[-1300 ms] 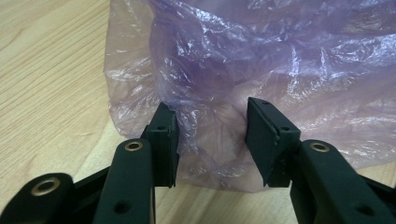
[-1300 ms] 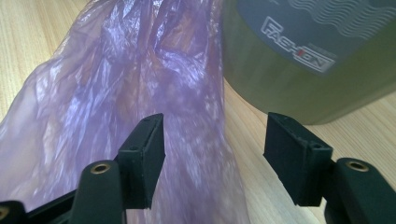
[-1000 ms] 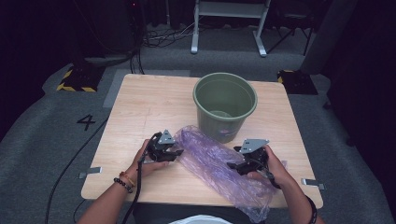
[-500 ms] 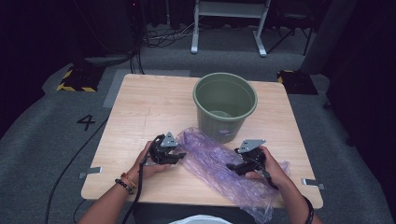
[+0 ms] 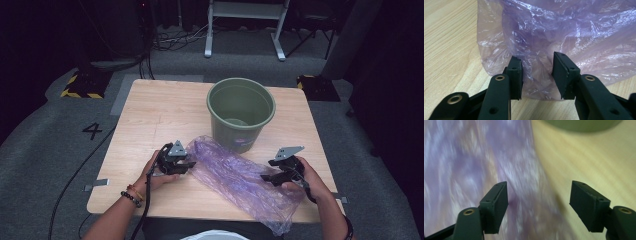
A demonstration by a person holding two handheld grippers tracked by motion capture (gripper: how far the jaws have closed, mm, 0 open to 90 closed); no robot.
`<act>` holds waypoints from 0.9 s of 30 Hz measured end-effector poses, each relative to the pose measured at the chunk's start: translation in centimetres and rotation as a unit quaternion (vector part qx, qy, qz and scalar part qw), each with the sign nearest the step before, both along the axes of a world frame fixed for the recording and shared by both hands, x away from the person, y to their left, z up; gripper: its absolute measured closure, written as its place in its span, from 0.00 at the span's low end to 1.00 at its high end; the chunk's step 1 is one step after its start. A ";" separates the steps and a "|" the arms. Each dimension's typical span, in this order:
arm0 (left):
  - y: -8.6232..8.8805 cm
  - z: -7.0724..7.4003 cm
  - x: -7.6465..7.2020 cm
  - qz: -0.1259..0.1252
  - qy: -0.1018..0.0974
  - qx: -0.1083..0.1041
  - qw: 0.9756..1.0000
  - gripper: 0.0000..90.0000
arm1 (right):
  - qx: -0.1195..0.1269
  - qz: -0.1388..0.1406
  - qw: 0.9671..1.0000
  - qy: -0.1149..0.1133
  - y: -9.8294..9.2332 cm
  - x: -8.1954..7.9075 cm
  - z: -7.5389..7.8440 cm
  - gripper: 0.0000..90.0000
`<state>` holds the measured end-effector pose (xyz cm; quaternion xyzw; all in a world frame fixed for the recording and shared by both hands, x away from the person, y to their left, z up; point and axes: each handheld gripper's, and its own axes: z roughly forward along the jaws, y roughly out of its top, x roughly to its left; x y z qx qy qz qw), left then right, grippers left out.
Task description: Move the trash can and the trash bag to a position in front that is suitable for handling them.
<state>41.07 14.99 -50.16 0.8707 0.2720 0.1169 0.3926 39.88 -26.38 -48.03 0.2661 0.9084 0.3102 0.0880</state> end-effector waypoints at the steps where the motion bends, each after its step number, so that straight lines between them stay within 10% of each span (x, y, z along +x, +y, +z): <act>1: 0.0 0.0 0.0 0.000 -0.001 0.001 1.000 0.67 | 0.002 0.006 1.000 0.005 -0.1 0.0 -0.3 0.41; 11: 0.2 -0.1 0.4 0.033 0.010 0.013 0.999 0.29 | 0.025 0.030 0.999 -0.014 0.0 -0.2 -0.6 0.81; 17: 0.2 -0.1 0.4 0.042 0.010 0.017 0.999 0.25 | 0.026 0.033 0.999 -0.017 0.4 -0.1 -0.7 0.96; 27: 0.3 0.0 0.7 0.035 -0.001 0.000 0.999 0.71 | 0.032 0.039 0.998 -0.034 1.3 0.1 -0.9 0.98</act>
